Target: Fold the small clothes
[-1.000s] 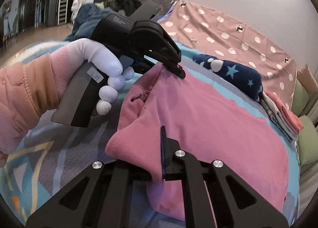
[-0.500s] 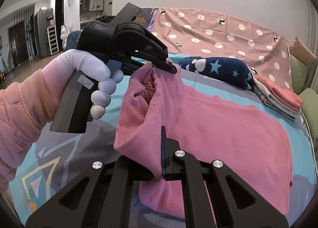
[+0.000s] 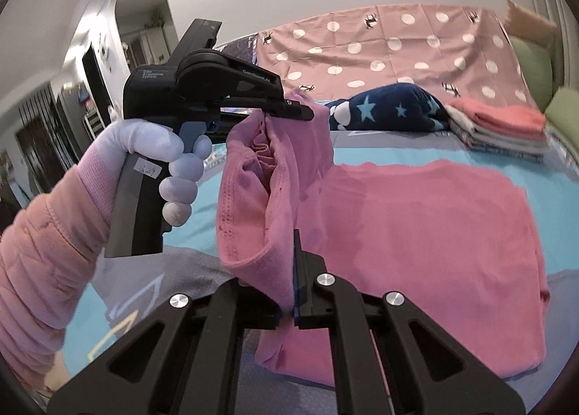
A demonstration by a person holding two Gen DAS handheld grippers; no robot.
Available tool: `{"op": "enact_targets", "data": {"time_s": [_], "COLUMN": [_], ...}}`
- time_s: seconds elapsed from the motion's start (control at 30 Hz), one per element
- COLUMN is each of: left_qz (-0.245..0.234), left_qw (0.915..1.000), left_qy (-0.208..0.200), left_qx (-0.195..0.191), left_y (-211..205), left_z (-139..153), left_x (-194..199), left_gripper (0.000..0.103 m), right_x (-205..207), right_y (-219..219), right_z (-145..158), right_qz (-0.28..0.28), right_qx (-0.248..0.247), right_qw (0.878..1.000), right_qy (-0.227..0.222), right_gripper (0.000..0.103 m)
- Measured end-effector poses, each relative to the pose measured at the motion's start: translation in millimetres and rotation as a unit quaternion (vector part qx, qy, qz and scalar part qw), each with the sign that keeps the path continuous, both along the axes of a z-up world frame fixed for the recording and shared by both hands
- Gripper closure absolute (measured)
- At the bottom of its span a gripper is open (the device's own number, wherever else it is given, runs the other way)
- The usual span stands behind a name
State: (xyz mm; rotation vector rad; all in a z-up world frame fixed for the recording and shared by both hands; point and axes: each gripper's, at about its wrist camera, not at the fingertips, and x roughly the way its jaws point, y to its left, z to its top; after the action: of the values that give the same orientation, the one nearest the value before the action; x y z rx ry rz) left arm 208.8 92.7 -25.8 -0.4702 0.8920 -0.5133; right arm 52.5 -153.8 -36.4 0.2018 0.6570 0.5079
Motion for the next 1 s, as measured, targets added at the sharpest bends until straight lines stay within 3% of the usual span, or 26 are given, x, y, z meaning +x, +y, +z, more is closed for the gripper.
{"op": "enact_targets", "data": {"time_s": [0.57,1.0], "left_qz": [-0.050,-0.103], "left_qw": [0.9972,0.9857], "left_qy": [0.002,0.016], "left_qx": [0.055,0.133], "left_y": [-111,-228], "left_z": [10,-12], "left_x": [14,20], "left_gripper": [0.092,0.092], "right_x": [-11,-24], "right_y": [-74,-142], "right_z": [-10,-35], "right_qz": [-0.045,-0.106], "right_qx": [0.074,0.104], "right_qw": [0.996,0.988], "right_qy": [0.018,0.046], "right_gripper": [0.099,0.099]}}
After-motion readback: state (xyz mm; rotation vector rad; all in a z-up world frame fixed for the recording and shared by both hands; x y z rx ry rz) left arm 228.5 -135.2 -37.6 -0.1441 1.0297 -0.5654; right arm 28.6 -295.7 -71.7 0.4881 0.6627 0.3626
